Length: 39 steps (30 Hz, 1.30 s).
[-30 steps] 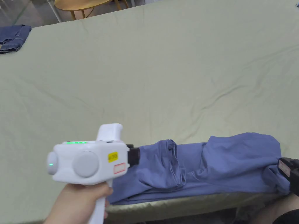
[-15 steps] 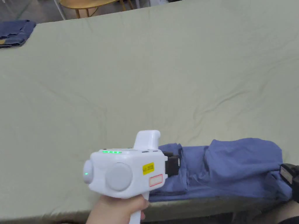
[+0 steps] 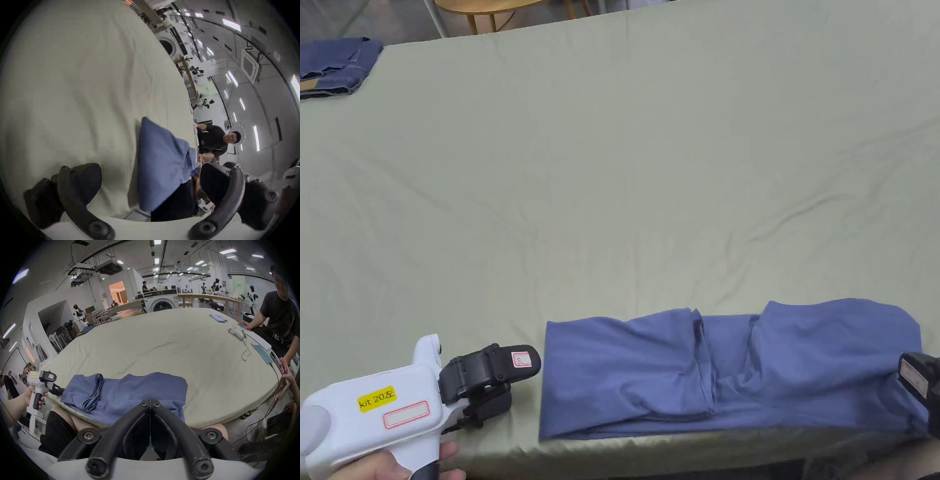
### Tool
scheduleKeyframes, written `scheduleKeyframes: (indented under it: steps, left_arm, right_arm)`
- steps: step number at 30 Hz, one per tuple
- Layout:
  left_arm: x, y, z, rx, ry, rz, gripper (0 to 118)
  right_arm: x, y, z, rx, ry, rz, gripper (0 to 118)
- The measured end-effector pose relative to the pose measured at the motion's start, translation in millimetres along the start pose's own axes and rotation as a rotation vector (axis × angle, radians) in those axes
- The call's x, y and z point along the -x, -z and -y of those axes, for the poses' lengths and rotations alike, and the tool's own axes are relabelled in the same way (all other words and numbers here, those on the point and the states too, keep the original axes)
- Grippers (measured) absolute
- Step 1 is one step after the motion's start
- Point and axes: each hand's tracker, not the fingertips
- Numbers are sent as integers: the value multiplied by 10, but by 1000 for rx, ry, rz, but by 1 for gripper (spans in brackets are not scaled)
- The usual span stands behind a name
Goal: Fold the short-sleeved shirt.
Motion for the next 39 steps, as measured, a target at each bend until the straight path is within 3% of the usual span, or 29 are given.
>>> scheduleKeyframes:
  steps: [4,9,10,11,12,13,14,16,21,26,33,39]
  left_arm:
    - [-33,274,-109,15,-2,162,118]
    - [-187,684,-162,142,-116,281,114]
    - [-245,781,-145,173,-102,278,103]
    - [-175,867,-141,202,-70,244,80]
    - [-181,934,-136,212,-37,151,35]
    - [-166,1010,-136,223,-30,66,8]
    - [-103,1037,-137,228,-68,24,8]
    - [-89,956,-136,187,-151,191,8]
    - [-209,756,-149,174,-76,150,8]
    - [-401,309,-265,50,-46,231,7]
    - [-463,-376,-397,40,-79,-62,7]
    - [-1337,-281,-361,120,72,-289,7]
  right_arm:
    - [-26,-45,-9,-5,-6,19,0]
    - [-67,-71,23,7,38,14,0]
    - [-64,-73,28,9,41,15,0]
    - [-60,-79,33,11,41,16,0]
    - [-56,-90,38,12,40,16,0]
    - [-48,-110,43,12,38,17,0]
    - [-50,-133,46,10,38,18,0]
    - [-66,-170,56,5,41,20,0]
    - [-143,-173,95,20,78,28,0]
    - [-153,-150,54,14,106,14,0]
    - [-82,-125,-23,-25,81,-33,0]
    - [-109,-33,51,-11,95,-70,0]
